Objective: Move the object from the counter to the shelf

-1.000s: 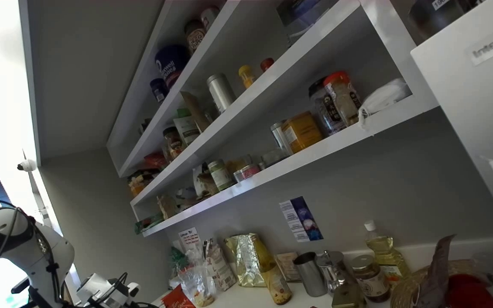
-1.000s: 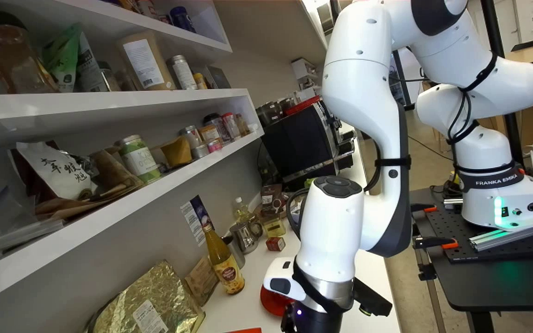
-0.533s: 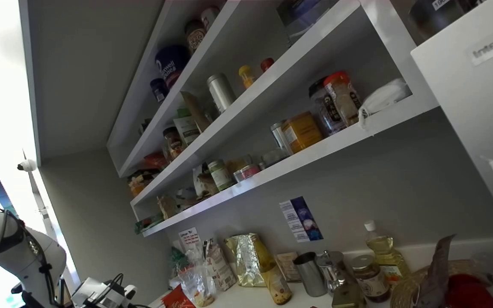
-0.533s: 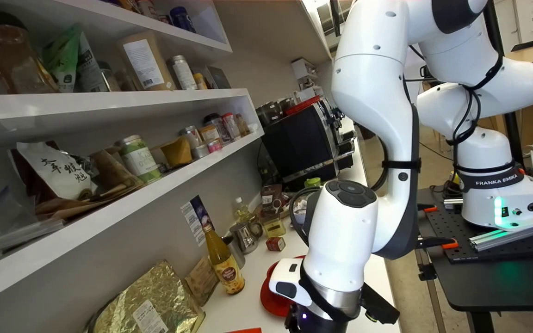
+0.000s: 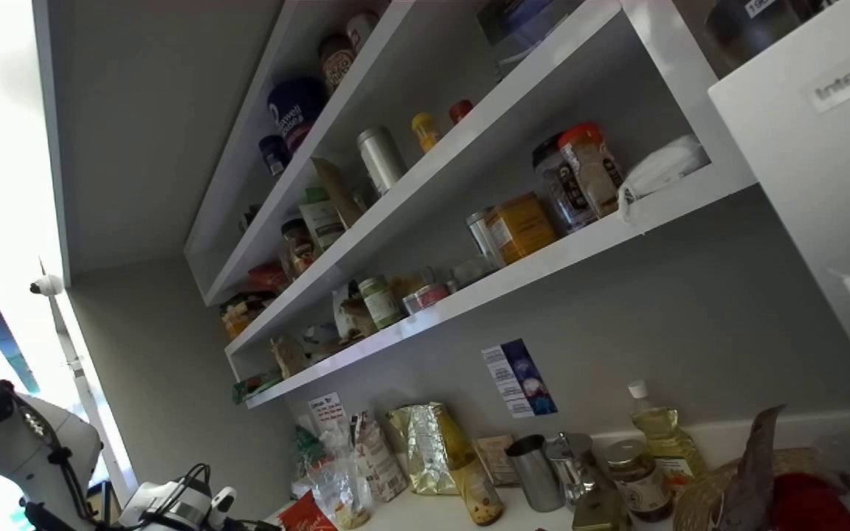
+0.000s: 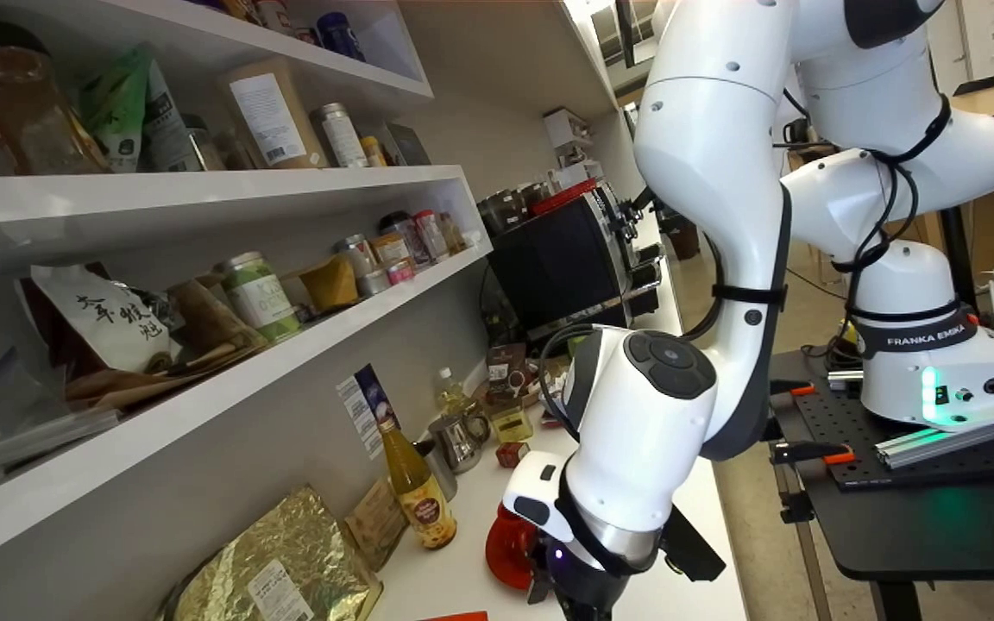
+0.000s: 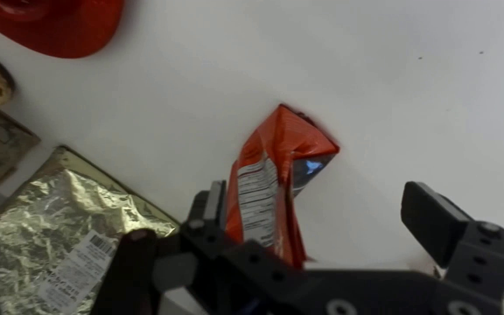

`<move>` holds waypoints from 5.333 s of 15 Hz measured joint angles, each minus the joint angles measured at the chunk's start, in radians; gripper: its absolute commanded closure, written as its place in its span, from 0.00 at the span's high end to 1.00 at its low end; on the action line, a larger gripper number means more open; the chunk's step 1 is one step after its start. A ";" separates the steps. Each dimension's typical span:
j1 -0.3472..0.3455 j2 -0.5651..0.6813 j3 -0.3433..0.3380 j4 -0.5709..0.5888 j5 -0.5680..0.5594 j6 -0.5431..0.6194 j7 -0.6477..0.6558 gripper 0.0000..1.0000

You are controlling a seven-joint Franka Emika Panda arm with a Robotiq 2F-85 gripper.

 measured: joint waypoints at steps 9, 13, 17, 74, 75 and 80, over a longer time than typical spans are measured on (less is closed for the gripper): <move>0.120 0.054 -0.210 0.032 -0.208 0.117 0.229 1.00; 0.132 0.105 -0.239 0.048 -0.218 0.174 0.295 1.00; 0.132 0.165 -0.252 0.071 -0.218 0.219 0.340 1.00; -0.480 -0.849 0.425 -0.471 -0.250 -0.510 0.188 0.01; -0.538 -0.877 0.458 -0.498 -0.241 -0.492 0.175 0.01; -0.815 -0.991 0.526 -0.613 -0.175 -0.299 0.006 0.01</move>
